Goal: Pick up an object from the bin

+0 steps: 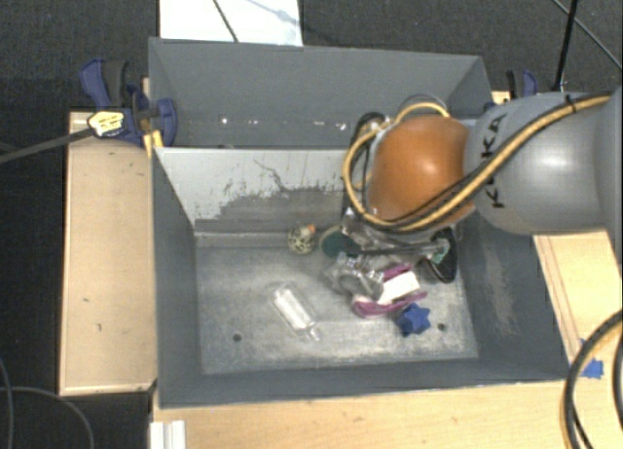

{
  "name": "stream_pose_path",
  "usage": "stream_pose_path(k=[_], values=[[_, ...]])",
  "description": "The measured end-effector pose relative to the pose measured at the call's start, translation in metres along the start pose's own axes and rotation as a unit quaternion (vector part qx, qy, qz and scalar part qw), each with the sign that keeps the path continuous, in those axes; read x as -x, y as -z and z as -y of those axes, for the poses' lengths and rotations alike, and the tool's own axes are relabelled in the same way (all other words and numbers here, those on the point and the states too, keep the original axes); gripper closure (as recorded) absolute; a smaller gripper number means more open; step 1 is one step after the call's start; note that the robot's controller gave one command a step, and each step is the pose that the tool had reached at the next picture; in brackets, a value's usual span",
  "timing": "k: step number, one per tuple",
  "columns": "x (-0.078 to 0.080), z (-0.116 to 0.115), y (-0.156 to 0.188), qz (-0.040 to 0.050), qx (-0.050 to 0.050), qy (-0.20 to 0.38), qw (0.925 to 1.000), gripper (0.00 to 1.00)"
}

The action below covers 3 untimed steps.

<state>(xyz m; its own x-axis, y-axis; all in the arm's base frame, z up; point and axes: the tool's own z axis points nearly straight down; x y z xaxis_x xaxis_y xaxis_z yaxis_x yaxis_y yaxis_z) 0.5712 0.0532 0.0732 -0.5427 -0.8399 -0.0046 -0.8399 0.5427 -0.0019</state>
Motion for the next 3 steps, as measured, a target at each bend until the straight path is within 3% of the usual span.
stream_pose_path(k=[1,2,3], values=[[-0.001,-0.001,-0.002,-0.0014,0.002,-0.001,1.0,0.0],[0.017,-0.075,0.039,-0.0002,0.002,-0.032,0.9995,0.0],[0.031,-0.079,-0.001,0.0047,-0.002,-0.056,0.9984,0.0]])
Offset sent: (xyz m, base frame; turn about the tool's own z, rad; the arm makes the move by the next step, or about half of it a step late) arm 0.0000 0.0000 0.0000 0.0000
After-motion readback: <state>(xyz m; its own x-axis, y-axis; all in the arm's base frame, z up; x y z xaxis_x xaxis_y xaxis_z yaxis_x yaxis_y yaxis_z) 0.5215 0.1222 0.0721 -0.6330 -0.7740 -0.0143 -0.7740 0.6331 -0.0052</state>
